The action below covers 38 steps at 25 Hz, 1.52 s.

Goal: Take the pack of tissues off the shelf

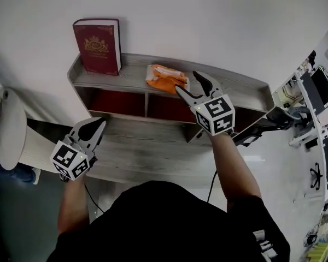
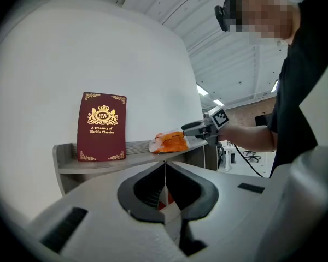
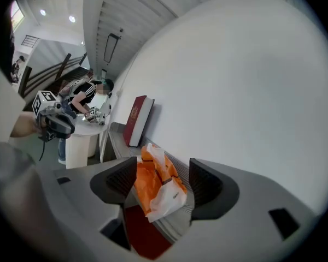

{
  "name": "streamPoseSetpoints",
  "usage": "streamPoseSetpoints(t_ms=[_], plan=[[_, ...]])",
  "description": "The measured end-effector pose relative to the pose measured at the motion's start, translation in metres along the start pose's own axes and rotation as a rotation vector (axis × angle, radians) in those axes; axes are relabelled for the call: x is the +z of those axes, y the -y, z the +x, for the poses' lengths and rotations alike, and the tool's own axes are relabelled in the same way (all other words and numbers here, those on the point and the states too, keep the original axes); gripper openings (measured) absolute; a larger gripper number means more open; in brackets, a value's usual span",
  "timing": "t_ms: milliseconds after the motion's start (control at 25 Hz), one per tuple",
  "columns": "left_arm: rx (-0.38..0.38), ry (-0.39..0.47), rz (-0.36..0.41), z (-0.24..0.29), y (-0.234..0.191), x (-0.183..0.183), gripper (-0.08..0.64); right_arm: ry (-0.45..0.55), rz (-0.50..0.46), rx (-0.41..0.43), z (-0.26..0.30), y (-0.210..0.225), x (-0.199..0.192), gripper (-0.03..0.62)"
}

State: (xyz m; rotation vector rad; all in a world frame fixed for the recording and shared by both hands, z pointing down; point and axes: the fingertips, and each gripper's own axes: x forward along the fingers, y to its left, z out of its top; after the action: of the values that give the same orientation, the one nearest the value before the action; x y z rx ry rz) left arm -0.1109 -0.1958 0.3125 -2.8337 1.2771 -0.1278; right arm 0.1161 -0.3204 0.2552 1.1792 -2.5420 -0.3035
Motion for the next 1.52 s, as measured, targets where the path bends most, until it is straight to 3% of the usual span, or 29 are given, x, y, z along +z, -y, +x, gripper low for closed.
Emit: streamPoseSetpoints(t_ms=[520,960,1000,1080,1160,1520], plan=[[0.064,-0.015,-0.014,-0.011,-0.004,-0.009,0.020,-0.058,-0.020,0.126,0.056,-0.010,-0.001,0.307],[0.082,-0.023,-0.032,-0.019,-0.009,-0.017,0.020,-0.097,-0.026,0.133,0.070,-0.017,-0.010,0.305],[0.080,-0.026,-0.029,-0.018,-0.009,-0.018,0.020,-0.110,-0.037,0.121,0.071,-0.015,-0.012,0.290],[0.077,-0.033,-0.024,-0.016,-0.009,-0.020,0.020,-0.123,-0.061,0.098,0.073,-0.012,-0.014,0.153],[0.073,-0.036,-0.025,-0.015,-0.009,-0.022,0.020,-0.129,-0.077,0.086,0.073,-0.011,-0.015,0.056],[0.063,-0.037,-0.034,-0.012,-0.013,-0.024,0.020,-0.142,-0.063,0.085,0.073,-0.013,-0.017,0.028]])
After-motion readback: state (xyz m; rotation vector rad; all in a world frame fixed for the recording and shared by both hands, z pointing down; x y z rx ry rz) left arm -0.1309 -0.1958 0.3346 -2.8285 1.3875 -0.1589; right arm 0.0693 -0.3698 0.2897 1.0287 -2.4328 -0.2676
